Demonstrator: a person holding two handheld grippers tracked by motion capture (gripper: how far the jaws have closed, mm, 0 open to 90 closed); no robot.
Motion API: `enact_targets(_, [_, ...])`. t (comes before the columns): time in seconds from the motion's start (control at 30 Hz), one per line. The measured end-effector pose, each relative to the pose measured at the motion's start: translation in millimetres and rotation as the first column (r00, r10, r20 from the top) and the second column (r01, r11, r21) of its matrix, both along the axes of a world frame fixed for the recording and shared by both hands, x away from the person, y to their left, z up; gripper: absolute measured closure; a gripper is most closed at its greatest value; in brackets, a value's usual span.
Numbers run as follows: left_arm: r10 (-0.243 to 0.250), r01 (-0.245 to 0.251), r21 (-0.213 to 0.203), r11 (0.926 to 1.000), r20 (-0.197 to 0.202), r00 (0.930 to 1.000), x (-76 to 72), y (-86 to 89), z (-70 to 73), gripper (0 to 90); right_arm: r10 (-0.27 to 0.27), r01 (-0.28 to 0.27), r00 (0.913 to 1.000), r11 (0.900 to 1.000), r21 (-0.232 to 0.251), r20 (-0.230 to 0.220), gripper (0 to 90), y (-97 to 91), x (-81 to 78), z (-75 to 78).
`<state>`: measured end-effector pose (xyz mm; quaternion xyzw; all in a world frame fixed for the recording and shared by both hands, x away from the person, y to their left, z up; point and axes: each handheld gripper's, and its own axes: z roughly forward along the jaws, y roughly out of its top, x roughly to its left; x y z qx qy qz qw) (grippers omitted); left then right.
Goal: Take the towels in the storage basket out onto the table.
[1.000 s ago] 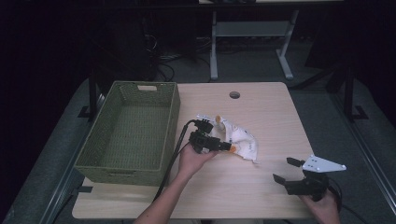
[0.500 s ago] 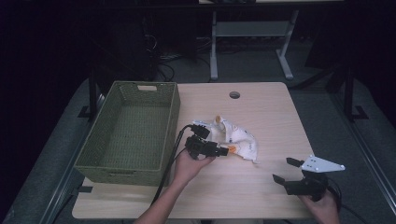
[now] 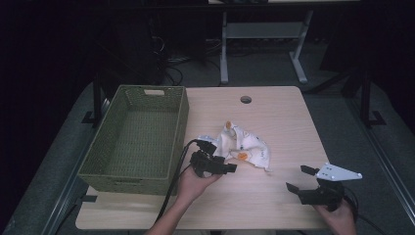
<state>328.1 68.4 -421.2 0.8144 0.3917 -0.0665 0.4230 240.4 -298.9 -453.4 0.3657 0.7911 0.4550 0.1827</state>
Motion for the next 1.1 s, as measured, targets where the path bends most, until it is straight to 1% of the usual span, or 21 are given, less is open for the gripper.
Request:
enact_targets(0.13, [-0.001,0.001,0.002,1.0000,0.005,1.0000,-4.5,4.1,-2.3,35.3,-0.001,0.001,1.0000,1.0000,-0.001,0.000,14.5,0.0,-0.1,-0.2])
enact_targets(0.2, [0.001,-0.001,-0.007,1.0000,0.003,1.0000,-7.6,5.3,-3.3,35.2,-0.002,0.002,1.0000,1.0000,-0.001,0.000,14.5,0.0,-0.4,-0.2])
enact_targets(0.33, [-0.011,0.011,0.005,0.9999,0.015,0.9998,-14.4,7.4,-4.5,34.9,-0.003,0.003,1.0000,1.0000,-0.004,-0.002,14.5,0.1,-0.3,-0.9])
enact_targets(0.4, [-0.014,0.014,-0.006,0.9999,0.016,0.9998,-18.5,9.2,-4.9,34.7,-0.003,0.003,1.0000,1.0000,-0.006,-0.004,14.5,0.1,-0.2,-1.7])
enact_targets(0.47, [-0.014,0.014,-0.008,0.9999,0.019,0.9997,-20.1,9.2,-5.0,34.7,-0.004,0.003,1.0000,1.0000,-0.006,-0.005,14.5,0.2,-0.4,-1.7])
enact_targets(0.5, [-0.021,0.021,-0.004,0.9998,0.031,0.9993,-23.8,9.4,-5.0,34.6,-0.005,0.005,1.0000,1.0000,-0.005,-0.006,14.5,0.3,-0.7,-1.7])
enact_targets(0.53, [-0.021,0.021,-0.004,0.9998,0.031,0.9993,-23.8,9.4,-5.0,34.6,-0.005,0.005,1.0000,1.0000,-0.005,-0.006,14.5,0.3,-0.7,-1.7])
enact_targets(0.6, [-0.022,0.022,-0.013,0.9997,0.033,0.9992,-26.7,9.9,-6.4,34.7,-0.007,0.007,1.0000,1.0000,-0.006,-0.005,14.5,0.2,-0.9,-2.3])
enact_targets(0.63, [-0.026,0.027,-0.006,0.9996,0.036,0.9990,-27.8,10.2,-7.3,34.7,-0.007,0.007,1.0000,1.0000,-0.006,-0.005,14.5,0.2,-0.9,-2.3])
enact_targets(0.7, [-0.035,0.035,-0.008,0.9993,0.042,0.9985,-33.0,12.0,-10.5,34.4,-0.006,0.006,0.9999,0.9999,-0.010,-0.009,14.5,0.1,-1.1,-3.2])
enact_targets(0.73, [-0.035,0.035,-0.008,0.9993,0.042,0.9985,-33.0,12.0,-10.5,34.3,-0.006,0.006,0.9999,0.9999,-0.010,-0.009,14.5,0.1,-1.1,-3.2])
enact_targets(0.77, [-0.038,0.038,-0.003,0.9993,0.045,0.9983,-35.3,13.0,-11.1,33.7,-0.006,0.006,1.0000,0.9999,-0.009,-0.007,14.5,-0.4,-1.6,-3.6])
enact_targets(0.83, [-0.052,0.052,-0.019,0.9984,0.044,0.9977,-40.2,15.0,-13.2,33.7,-0.007,0.007,0.9999,0.9999,-0.007,-0.009,14.6,-0.6,-2.0,-3.6])
enact_targets(0.9, [-0.059,0.060,-0.021,0.9980,0.051,0.9969,-45.5,17.1,-14.3,33.5,-0.011,0.011,0.9999,0.9999,-0.004,-0.009,14.5,-0.9,-2.4,-3.8])
enact_targets(0.93, [-0.063,0.065,-0.030,0.9974,0.052,0.9967,-47.8,17.8,-14.7,33.1,-0.011,0.011,0.9999,0.9999,-0.004,-0.012,14.5,-1.1,-2.6,-3.9])
enact_targets(0.97, [-0.069,0.072,-0.036,0.9968,0.070,0.9952,-52.0,19.7,-15.0,32.8,-0.011,0.011,0.9999,0.9999,-0.007,-0.009,14.5,-0.8,-3.2,-3.8])
enact_targets(1.03, [-0.073,0.076,-0.041,0.9963,0.071,0.9948,-53.7,20.3,-15.4,32.6,-0.011,0.011,0.9999,0.9999,-0.005,-0.011,14.6,-0.4,-3.7,-3.7])
enact_targets(1.1, [-0.080,0.084,-0.047,0.9954,0.082,0.9935,-57.2,21.7,-16.6,32.5,-0.007,0.007,1.0000,1.0000,-0.003,-0.006,14.5,0.6,-4.9,-2.8])
